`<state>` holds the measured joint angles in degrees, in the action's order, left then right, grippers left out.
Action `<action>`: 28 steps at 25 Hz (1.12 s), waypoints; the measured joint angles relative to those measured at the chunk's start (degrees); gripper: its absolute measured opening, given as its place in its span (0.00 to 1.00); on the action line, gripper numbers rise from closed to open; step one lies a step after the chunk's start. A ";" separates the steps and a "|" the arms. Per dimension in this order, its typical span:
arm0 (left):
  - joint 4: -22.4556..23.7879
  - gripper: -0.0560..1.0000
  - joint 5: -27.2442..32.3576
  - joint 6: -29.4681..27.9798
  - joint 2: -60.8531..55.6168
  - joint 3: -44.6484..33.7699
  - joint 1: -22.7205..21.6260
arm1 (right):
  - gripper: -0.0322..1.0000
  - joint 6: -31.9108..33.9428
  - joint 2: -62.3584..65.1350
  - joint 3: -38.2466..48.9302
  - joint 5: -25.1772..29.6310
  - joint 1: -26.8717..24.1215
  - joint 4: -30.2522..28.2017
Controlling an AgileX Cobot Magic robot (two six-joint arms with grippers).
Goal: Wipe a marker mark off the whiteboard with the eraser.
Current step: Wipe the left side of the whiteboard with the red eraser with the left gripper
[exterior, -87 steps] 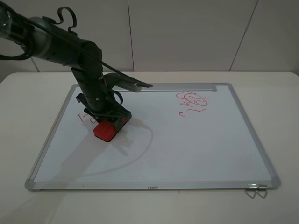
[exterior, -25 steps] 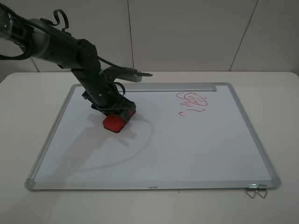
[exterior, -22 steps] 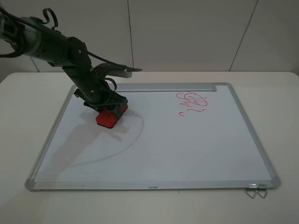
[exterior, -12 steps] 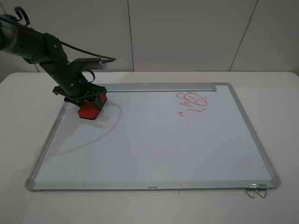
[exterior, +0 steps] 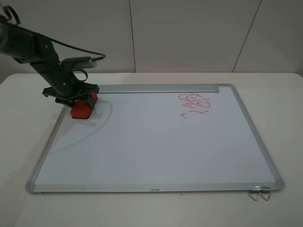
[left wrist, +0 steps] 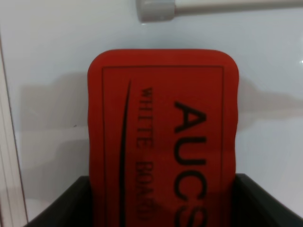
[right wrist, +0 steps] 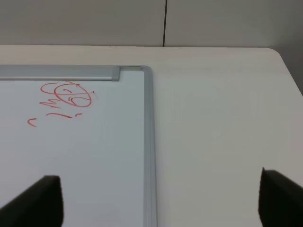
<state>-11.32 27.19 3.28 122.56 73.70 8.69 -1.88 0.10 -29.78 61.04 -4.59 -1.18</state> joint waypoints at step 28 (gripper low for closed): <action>3.79 0.59 6.92 -5.68 -3.66 -0.95 21.64 | 0.72 0.00 0.00 0.00 0.00 0.00 0.00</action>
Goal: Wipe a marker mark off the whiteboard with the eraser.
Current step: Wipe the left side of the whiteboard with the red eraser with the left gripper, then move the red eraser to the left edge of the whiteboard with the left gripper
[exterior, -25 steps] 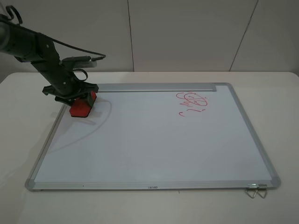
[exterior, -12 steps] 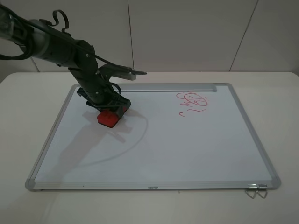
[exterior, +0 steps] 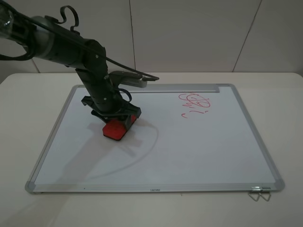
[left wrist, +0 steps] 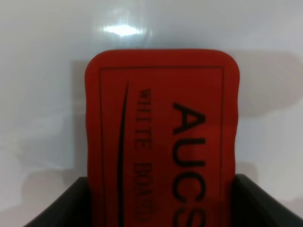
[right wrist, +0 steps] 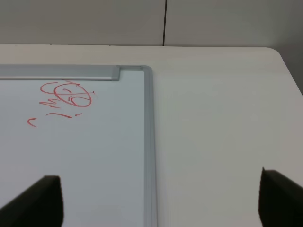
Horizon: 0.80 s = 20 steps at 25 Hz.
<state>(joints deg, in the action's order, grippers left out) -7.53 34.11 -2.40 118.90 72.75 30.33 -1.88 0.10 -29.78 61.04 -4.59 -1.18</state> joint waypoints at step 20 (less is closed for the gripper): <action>13.72 0.59 -4.04 -27.66 -18.82 -22.61 0.01 | 0.72 0.00 0.00 0.00 0.00 0.00 0.00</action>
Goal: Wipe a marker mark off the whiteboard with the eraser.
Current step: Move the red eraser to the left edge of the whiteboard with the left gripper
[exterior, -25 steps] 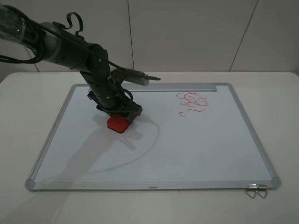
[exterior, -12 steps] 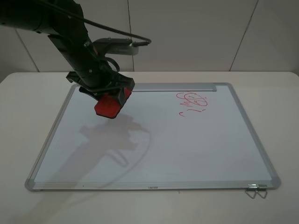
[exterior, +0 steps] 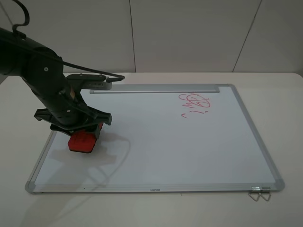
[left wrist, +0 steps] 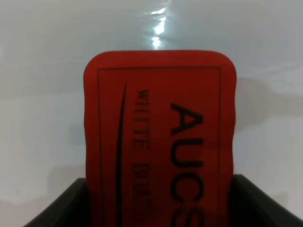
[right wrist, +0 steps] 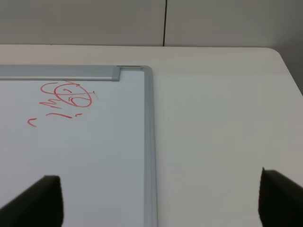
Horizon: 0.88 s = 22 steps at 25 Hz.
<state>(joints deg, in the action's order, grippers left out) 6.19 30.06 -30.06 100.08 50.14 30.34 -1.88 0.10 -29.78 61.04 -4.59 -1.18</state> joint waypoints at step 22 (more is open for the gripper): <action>2.76 0.59 -13.39 -4.46 -2.78 -14.61 -0.09 | 0.72 0.00 0.00 0.00 0.00 0.00 0.00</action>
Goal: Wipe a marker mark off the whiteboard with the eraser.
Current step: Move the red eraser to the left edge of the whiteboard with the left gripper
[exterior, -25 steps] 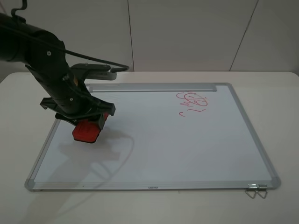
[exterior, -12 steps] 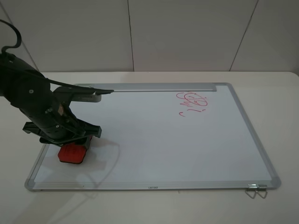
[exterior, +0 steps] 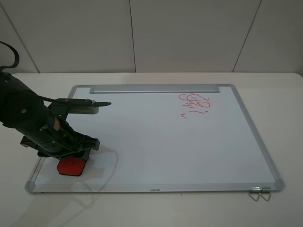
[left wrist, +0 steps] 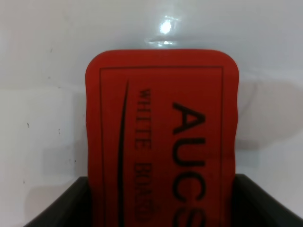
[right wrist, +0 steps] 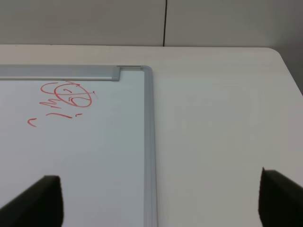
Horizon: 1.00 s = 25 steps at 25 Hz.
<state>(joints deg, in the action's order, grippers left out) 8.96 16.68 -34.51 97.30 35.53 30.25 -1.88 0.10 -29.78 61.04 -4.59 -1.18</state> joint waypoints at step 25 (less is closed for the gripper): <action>0.00 0.73 -1.88 3.06 -4.36 0.77 -1.95 | 0.72 0.00 0.00 0.00 0.00 0.00 0.00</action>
<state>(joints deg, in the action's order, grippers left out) 8.96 14.80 -31.46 92.94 36.30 28.30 -1.88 0.10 -29.78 61.04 -4.59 -1.18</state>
